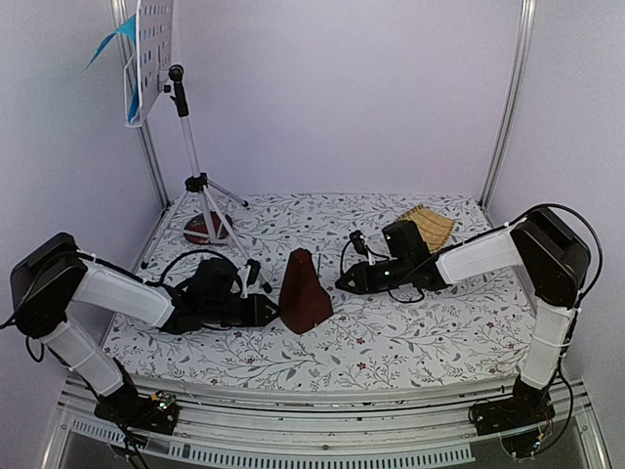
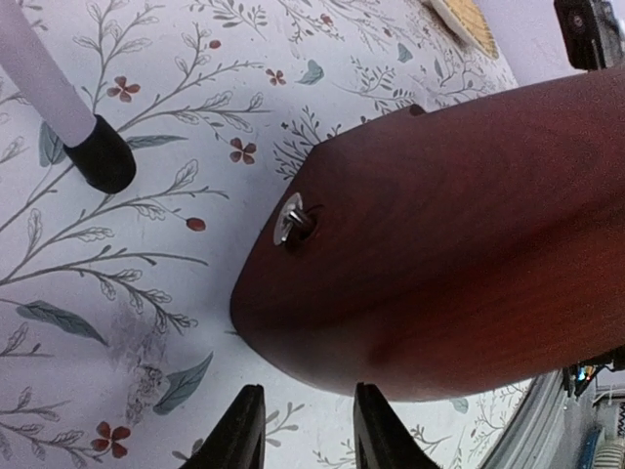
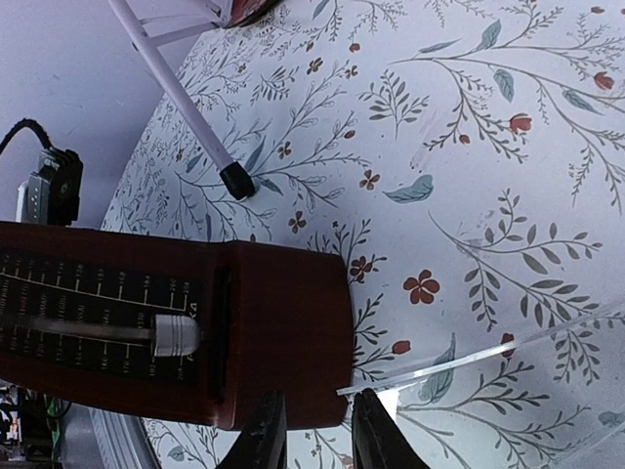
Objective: Pack up the instrument practice props
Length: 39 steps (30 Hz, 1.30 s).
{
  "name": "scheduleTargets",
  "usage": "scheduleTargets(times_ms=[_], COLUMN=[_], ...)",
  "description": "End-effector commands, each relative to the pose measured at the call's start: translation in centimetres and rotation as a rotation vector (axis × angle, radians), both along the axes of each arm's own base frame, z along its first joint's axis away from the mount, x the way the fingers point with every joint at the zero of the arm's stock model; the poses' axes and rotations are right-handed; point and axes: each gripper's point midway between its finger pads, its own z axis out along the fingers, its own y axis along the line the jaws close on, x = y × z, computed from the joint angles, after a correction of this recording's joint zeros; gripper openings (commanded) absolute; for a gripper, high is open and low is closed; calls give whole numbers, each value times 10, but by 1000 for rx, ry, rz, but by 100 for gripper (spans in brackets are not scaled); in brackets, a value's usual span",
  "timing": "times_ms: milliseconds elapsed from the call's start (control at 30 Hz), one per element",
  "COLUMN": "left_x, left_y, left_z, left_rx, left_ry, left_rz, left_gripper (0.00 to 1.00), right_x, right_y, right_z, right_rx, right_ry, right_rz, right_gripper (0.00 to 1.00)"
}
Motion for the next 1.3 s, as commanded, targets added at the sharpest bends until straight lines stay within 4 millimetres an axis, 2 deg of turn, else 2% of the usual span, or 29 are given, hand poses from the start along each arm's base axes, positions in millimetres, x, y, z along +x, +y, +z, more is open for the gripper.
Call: scheduleTargets(times_ms=[0,167,300,367,467,633,767,833,867,900,933,1033,1167,1267], left_x=[13,22,29,33,42,64,82,86,87,87,84,72,44,20], left_y=[-4,-3,0,-2,-9,-19,-16,-6,3,8,16,26,33,32], left_z=[1,-3,-2,0,6,20,34,44,52,60,61,71,64,58], left_rx=[-12,25,41,40,26,2,10,28,42,50,70,93,56,5], left_ry=[-17,-35,-61,-74,-105,-168,-218,-256,-280,-300,-313,-336,-279,-238], left_rz=[26,44,60,54,40,21,38,71,97,108,118,103,73,57], left_gripper=[33,29,28,27,27,27,29,31,33,35,38,46,53,59], right_x=[0,-10,-26,-33,-45,-69,-72,-68,-65,-62,-54,-33,2,33], right_y=[15,20,30,33,34,34,19,6,-1,-7,-16,-36,-45,-42], right_z=[-6,-12,-16,-18,-19,-11,5,17,31,33,46,64,74,64], right_rx=[-10,-21,-30,-35,-43,-34,-30,-43,-44,-63,-62,-46,-31,-19], right_ry=[-21,-20,-38,-40,-46,-71,-113,-159,-200,-218,-254,-284,-295,-236], right_rz=[18,40,86,102,121,165,112,58,27,0,-35,-93,-135,-151], right_gripper=[20,20,20,15,15,15,16,22,26,29,32,39,48,51])
